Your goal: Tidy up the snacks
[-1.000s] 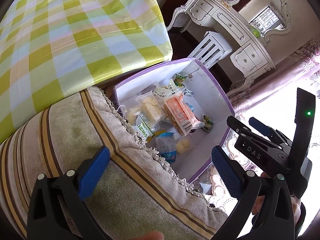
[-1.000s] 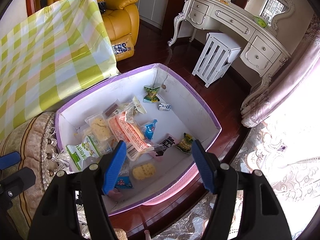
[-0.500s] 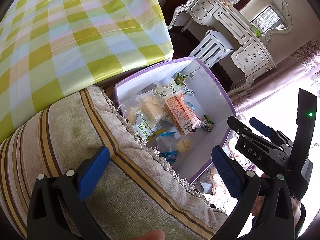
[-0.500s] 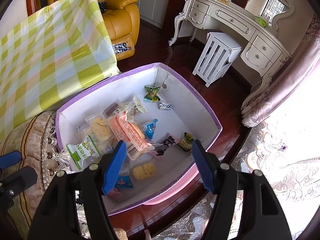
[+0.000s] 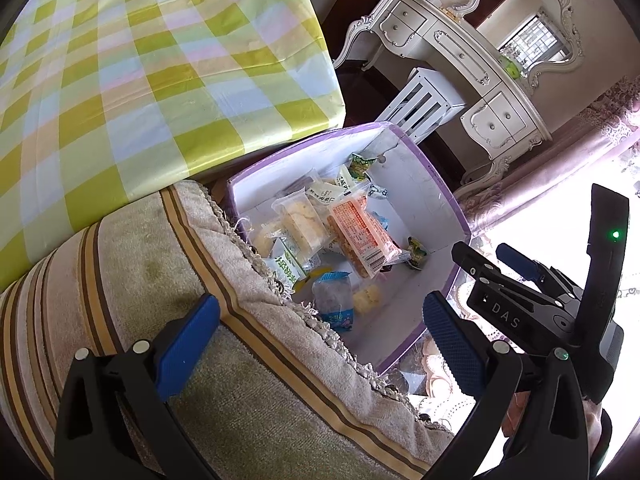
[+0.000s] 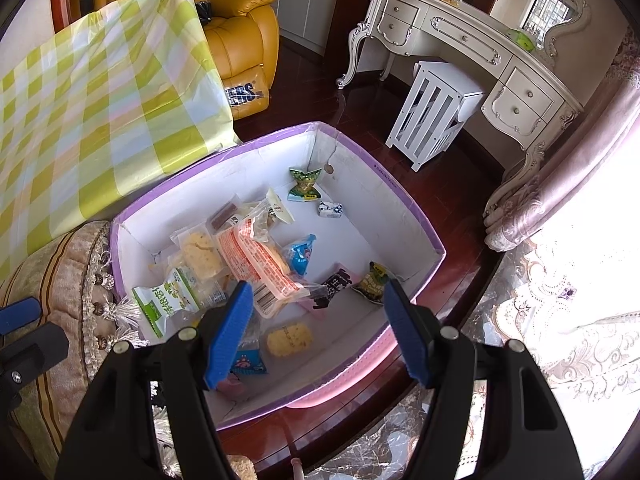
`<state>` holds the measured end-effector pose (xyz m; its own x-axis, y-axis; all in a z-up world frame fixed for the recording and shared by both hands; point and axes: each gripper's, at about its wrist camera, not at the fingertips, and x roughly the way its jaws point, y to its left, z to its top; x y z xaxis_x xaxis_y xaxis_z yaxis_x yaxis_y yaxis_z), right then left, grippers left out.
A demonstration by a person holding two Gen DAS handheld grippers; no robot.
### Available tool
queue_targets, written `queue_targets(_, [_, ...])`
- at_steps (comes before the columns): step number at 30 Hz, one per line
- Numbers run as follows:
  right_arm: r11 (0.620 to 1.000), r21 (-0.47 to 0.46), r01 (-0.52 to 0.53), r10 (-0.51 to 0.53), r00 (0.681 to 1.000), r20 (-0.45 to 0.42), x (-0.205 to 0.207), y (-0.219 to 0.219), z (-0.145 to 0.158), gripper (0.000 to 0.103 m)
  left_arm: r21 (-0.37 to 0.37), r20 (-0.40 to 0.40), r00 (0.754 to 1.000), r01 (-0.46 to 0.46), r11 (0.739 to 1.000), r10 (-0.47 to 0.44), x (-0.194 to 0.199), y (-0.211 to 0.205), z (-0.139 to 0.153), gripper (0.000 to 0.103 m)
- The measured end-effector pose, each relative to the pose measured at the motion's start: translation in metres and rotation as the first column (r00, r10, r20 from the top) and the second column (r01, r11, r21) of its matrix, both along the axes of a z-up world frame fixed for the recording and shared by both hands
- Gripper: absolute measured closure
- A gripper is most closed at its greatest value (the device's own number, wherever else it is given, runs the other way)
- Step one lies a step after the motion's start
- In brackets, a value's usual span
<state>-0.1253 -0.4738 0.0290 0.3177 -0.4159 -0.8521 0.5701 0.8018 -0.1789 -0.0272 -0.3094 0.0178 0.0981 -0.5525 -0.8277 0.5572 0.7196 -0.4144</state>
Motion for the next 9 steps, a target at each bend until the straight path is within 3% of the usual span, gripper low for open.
queue_targets(6, [1.0, 0.005, 0.0, 0.0, 1.0, 0.008, 0.0, 0.0, 0.001, 0.035, -0.042, -0.007, 0.999, 0.035, 0.999, -0.035, 0.001, -0.001, 0.007, 0.004])
queue_targets(9, [1.0, 0.017, -0.024, 0.023, 0.999, 0.027, 0.005, 0.008, 0.009, 0.035, -0.056, 0.055, 0.998, 0.03, 0.998, -0.027, 0.001, 0.012, 0.024, 0.004])
